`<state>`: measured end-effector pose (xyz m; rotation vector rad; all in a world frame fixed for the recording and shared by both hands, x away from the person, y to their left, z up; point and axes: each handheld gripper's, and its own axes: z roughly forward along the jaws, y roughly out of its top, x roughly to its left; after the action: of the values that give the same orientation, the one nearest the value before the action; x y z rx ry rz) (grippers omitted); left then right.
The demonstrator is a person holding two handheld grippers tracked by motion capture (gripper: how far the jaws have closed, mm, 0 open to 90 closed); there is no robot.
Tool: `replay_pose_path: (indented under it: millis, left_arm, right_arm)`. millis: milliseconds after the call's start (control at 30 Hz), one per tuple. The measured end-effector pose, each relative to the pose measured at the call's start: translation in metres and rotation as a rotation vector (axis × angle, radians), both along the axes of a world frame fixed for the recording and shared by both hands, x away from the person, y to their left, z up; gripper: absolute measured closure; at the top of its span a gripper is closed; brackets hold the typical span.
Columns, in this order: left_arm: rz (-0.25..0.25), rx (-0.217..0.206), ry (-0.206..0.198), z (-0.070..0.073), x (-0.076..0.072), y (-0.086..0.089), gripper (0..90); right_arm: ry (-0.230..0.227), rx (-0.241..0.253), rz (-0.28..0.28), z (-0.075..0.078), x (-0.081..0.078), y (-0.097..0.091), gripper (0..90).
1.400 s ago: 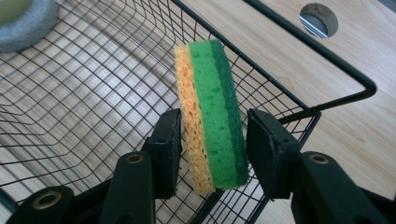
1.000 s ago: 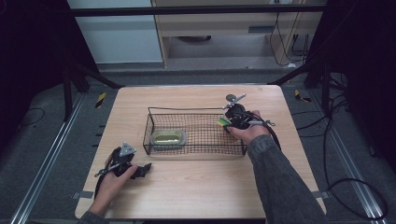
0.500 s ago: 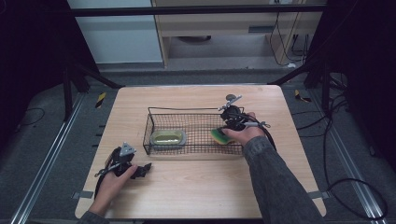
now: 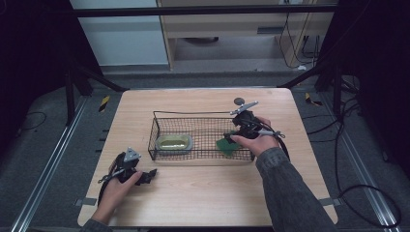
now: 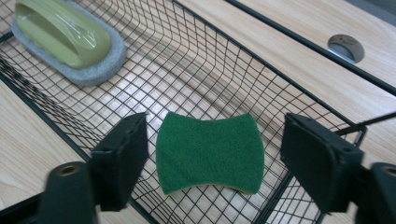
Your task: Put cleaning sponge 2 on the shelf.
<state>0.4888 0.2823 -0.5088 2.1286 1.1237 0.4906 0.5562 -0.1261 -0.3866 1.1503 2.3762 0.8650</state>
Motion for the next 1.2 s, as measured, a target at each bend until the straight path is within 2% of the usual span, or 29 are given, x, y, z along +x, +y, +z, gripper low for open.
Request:
replay_pose_path:
  millis: [133,200,467,733,867,967,1033,1067,1100,1200]
  left_arm:
    - [0.0,0.0,0.0,0.0,0.0,0.0,0.0]
    - [-0.001,0.001,0.0,0.0,0.0,0.0,0.0]
    - [-0.002,0.0,-0.001,0.0,0.0,0.0,0.0]
    - [-0.001,0.0,0.0,0.0,0.0,0.0,0.0]
    - [-0.001,0.0,0.0,0.0,0.0,0.0,0.0]
    - [-0.001,0.0,0.0,0.0,0.0,0.0,0.0]
    - [-0.001,0.0,-0.001,0.0,0.0,0.0,0.0]
    - [-0.001,0.0,-0.001,0.0,0.0,0.0,0.0]
    - [-0.001,0.0,-0.001,0.0,0.0,0.0,0.0]
    - [-0.001,0.0,0.0,0.0,0.0,0.0,0.0]
  right_arm:
    - [-0.019,-0.002,-0.013,0.003,-0.005,-0.004,13.1]
    - [-0.048,0.015,-0.034,0.006,-0.009,-0.01,8.8]
    - [-0.072,0.049,-0.095,0.011,-0.019,-0.04,7.8]
    - [-0.09,0.076,-0.128,0.012,-0.035,-0.066,6.7]
    - [-0.096,0.077,-0.156,0.003,-0.04,-0.076,6.5]
    - [-0.097,0.084,-0.194,-0.016,-0.048,-0.094,7.0]
    - [-0.098,0.097,-0.211,-0.026,-0.052,-0.103,8.0]
    - [-0.098,0.097,-0.211,-0.026,-0.052,-0.103,8.0]
    - [-0.105,0.083,-0.228,-0.035,-0.057,-0.112,8.7]
    - [-0.111,0.087,-0.244,-0.054,-0.062,-0.123,8.1]
